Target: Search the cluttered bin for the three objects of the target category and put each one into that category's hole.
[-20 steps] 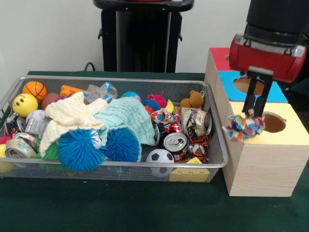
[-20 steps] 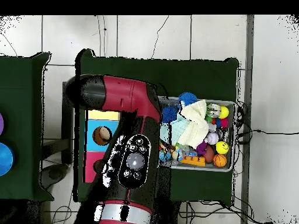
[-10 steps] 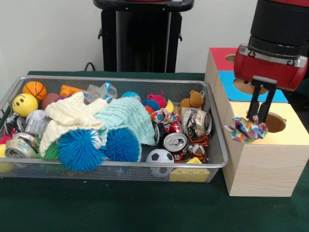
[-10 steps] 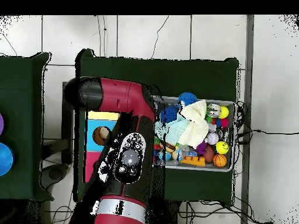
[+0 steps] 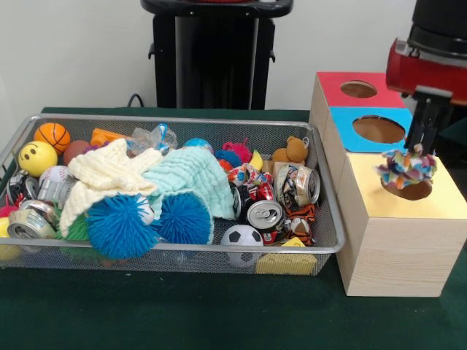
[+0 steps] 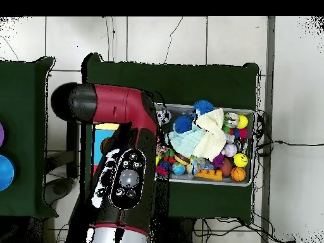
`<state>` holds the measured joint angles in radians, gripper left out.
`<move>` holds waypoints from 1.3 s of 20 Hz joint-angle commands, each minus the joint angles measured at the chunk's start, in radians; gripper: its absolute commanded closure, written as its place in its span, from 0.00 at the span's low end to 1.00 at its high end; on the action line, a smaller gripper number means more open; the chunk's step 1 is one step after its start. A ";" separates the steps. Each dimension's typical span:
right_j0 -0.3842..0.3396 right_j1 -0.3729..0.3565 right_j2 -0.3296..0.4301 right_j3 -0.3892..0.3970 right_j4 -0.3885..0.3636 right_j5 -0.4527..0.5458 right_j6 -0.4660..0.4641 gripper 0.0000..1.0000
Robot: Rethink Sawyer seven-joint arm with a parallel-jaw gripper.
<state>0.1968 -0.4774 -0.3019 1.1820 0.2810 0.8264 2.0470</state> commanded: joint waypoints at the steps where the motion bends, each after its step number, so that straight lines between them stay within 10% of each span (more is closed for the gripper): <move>1: -0.012 -0.031 0.045 0.076 0.032 0.116 0.217 1.00; 26: -0.130 0.056 0.155 0.067 0.000 0.011 0.052 1.00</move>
<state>0.0880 -0.4689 -0.2797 1.1822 0.2899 0.8458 2.0470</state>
